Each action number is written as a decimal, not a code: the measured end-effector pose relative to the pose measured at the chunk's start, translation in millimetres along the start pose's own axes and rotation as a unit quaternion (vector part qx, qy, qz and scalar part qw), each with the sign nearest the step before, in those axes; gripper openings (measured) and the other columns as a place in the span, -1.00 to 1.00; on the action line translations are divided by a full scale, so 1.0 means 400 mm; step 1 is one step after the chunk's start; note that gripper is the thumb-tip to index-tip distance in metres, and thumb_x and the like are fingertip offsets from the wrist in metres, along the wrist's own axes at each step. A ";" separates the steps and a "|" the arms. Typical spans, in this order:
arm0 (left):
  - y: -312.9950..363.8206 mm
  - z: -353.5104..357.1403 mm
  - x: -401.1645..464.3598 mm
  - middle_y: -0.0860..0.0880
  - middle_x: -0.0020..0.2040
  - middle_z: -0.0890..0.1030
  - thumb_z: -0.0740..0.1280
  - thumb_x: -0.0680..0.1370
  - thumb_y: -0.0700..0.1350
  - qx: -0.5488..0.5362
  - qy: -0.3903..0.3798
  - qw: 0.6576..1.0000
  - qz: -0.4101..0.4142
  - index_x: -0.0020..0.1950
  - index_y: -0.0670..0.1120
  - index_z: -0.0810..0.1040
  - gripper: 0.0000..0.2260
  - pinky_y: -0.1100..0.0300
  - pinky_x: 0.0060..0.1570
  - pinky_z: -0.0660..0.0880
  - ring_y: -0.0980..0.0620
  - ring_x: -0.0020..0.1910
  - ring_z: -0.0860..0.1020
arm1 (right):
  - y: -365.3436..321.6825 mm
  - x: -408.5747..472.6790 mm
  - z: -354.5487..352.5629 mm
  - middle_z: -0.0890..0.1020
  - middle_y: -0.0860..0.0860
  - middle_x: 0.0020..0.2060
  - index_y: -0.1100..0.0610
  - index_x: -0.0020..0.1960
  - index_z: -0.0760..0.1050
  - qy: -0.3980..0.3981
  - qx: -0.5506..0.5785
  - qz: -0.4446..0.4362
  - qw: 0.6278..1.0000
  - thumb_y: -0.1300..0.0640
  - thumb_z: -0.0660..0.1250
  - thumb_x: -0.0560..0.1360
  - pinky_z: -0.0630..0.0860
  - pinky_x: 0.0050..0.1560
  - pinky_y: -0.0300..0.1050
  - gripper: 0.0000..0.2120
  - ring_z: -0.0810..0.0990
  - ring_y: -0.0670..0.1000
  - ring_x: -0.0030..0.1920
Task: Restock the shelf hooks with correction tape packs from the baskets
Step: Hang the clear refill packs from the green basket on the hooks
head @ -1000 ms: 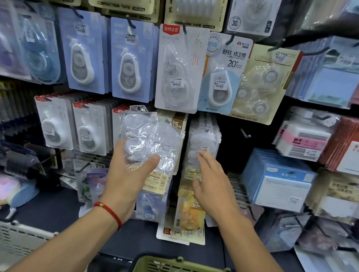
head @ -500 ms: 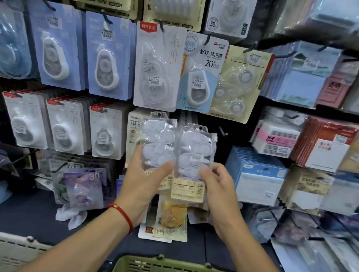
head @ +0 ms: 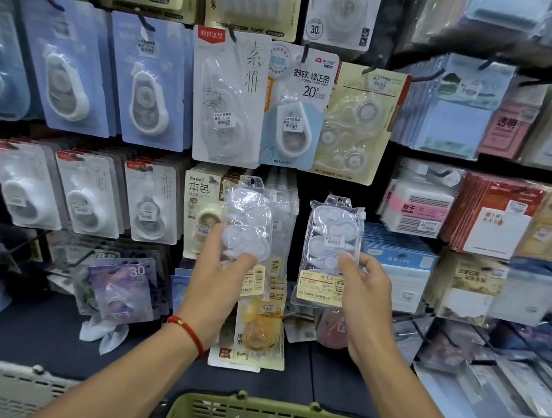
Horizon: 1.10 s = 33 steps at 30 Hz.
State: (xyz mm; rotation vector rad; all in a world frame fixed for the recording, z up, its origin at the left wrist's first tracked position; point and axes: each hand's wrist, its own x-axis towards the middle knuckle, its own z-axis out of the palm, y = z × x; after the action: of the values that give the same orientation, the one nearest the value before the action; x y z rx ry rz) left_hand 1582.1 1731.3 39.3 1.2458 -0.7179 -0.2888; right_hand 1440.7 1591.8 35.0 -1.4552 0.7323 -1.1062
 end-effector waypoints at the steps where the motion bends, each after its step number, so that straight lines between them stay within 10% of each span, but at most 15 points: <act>1: 0.002 -0.001 -0.001 0.17 0.08 0.69 0.43 0.58 -0.21 0.002 0.001 1.000 0.002 0.09 0.34 0.57 -0.62 0.22 0.08 0.48 0.21 0.09 0.64 | 0.000 -0.001 0.000 0.76 -0.03 -0.12 -0.09 0.02 0.58 0.003 0.004 0.000 1.000 -0.16 0.33 0.55 0.59 0.08 0.25 -0.83 0.71 0.20 -0.02; 6: 0.007 -0.003 -0.003 0.20 0.04 0.68 0.45 0.45 -0.04 0.006 0.007 1.000 -0.007 0.04 0.28 0.54 -0.74 0.19 0.07 0.50 0.21 0.05 0.63 | 0.003 0.000 -0.008 0.74 0.05 -0.19 -0.07 0.04 0.58 0.006 -0.020 -0.010 1.000 -0.13 0.35 0.60 0.54 -0.11 0.08 -0.84 0.63 0.09 -0.24; 11: 0.004 0.001 -0.004 0.27 0.04 0.68 0.47 0.55 -0.21 0.025 -0.015 1.000 -0.011 0.02 0.31 0.55 -0.63 0.32 -0.02 0.54 0.29 0.02 0.63 | 0.004 0.009 -0.035 0.55 -0.16 0.22 -0.04 0.36 0.44 0.038 -0.218 -0.082 0.972 -0.04 0.35 0.63 0.50 0.20 -0.12 -0.68 0.53 -0.13 0.22; 15: 0.000 0.012 -0.014 0.11 0.11 0.74 0.47 0.57 -0.27 0.022 -0.076 0.996 -0.031 0.18 0.09 0.58 -0.69 0.22 0.11 0.58 0.14 0.13 0.68 | -0.002 -0.008 -0.015 0.67 -0.26 0.02 -0.18 0.12 0.57 -0.055 -0.198 -0.111 0.972 -0.05 0.39 0.61 0.44 -0.06 -0.47 -0.90 0.59 -0.31 0.04; 19: 0.004 0.030 -0.036 0.00 0.13 0.74 0.51 0.54 -0.21 0.009 -0.137 0.990 -0.043 0.23 -0.04 0.59 -0.71 0.17 0.08 0.63 0.04 0.13 0.69 | 0.008 -0.033 0.013 0.72 -0.17 -0.12 -0.18 0.00 0.61 -0.176 -0.156 -0.090 0.968 -0.22 0.37 0.57 0.56 -0.14 -0.22 -0.85 0.65 -0.17 -0.16; 27: -0.005 0.044 -0.042 -0.13 0.17 0.68 0.46 0.51 -0.45 0.036 -0.154 0.984 -0.086 0.33 -0.02 0.55 -0.51 -0.01 0.17 0.66 -0.10 0.11 0.69 | 0.004 -0.025 0.004 0.73 0.10 -0.16 -0.15 -0.06 0.52 -0.031 -0.043 -0.024 0.998 -0.17 0.30 0.66 0.62 0.05 0.35 -0.83 0.72 0.25 -0.07; 33: 0.006 0.051 -0.049 0.01 0.21 0.68 0.44 0.51 -0.48 0.035 -0.175 0.981 -0.081 0.34 -0.02 0.57 -0.49 0.26 0.03 0.61 0.10 0.07 0.69 | -0.011 -0.007 -0.011 0.76 0.10 -0.16 0.04 0.03 0.56 -0.013 -0.014 -0.002 1.000 -0.10 0.33 0.67 0.64 -0.01 0.23 -0.79 0.75 0.19 -0.10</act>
State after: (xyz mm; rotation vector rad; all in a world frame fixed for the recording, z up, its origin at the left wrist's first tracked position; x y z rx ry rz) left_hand 1554.1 1727.8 38.0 1.3380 -0.9359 -0.6325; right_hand 1434.8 1593.4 38.5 -1.4920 0.7288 -1.0808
